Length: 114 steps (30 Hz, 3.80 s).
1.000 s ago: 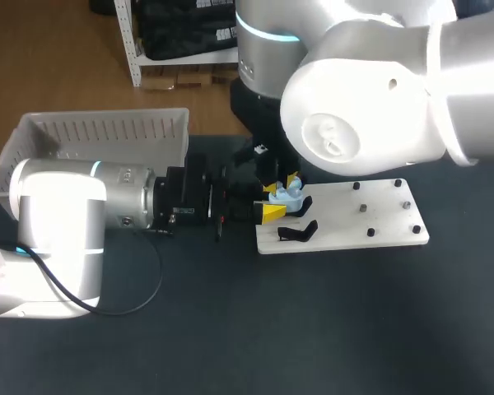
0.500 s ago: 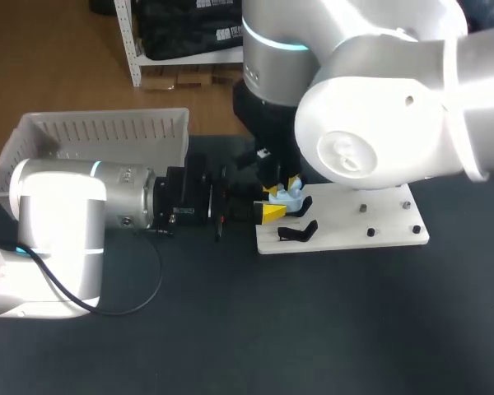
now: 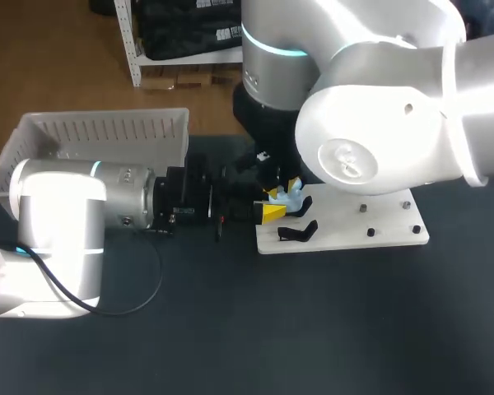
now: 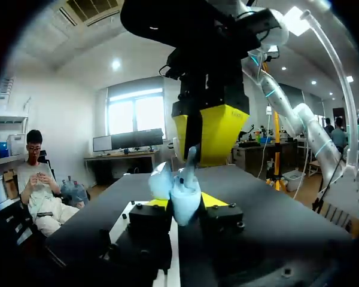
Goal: Pick up each earbud case from the left stands, insert the matching earbuds, close the lid, and place the case in the box.
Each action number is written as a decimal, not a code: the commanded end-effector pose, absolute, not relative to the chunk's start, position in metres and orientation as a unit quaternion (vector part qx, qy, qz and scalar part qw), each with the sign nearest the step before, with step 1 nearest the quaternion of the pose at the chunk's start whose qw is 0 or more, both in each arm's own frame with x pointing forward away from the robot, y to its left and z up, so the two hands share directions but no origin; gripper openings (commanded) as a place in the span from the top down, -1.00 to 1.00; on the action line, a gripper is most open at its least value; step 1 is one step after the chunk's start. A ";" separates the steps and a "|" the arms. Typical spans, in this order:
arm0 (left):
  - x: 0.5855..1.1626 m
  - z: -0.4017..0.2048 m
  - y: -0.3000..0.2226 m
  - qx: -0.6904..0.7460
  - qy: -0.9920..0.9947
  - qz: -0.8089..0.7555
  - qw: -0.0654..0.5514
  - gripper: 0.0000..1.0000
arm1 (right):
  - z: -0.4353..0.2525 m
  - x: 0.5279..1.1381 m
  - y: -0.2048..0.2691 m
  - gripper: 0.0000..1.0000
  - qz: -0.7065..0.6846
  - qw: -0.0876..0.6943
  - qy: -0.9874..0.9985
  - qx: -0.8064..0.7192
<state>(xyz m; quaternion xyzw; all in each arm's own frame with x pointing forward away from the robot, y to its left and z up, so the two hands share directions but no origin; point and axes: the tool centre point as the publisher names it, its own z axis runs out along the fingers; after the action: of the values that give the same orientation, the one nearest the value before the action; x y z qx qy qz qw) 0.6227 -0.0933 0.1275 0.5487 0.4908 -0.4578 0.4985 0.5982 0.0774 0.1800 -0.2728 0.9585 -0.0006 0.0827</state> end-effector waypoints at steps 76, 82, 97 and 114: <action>0.622 0.127 -0.094 0.547 0.491 -0.456 0.502 1.00 | 0.168 0.610 0.077 1.00 -0.005 0.075 0.958 -0.275; 0.622 0.127 -0.094 0.547 0.491 -0.456 0.502 1.00 | 0.165 0.611 0.078 1.00 -0.007 0.069 0.958 -0.279; 0.622 0.127 -0.094 0.547 0.491 -0.456 0.502 1.00 | 0.167 0.609 0.077 0.02 -0.009 0.070 0.958 -0.277; 0.622 0.127 -0.094 0.547 0.491 -0.456 0.502 1.00 | 0.195 0.623 0.051 -1.00 0.046 0.127 0.978 -0.158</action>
<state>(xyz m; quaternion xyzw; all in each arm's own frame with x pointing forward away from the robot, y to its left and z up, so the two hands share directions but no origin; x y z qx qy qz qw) 0.6229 -0.0937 0.1273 0.5487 0.4909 -0.4577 0.4984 0.6238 0.0678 0.1938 -0.1970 0.9750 0.0176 0.1008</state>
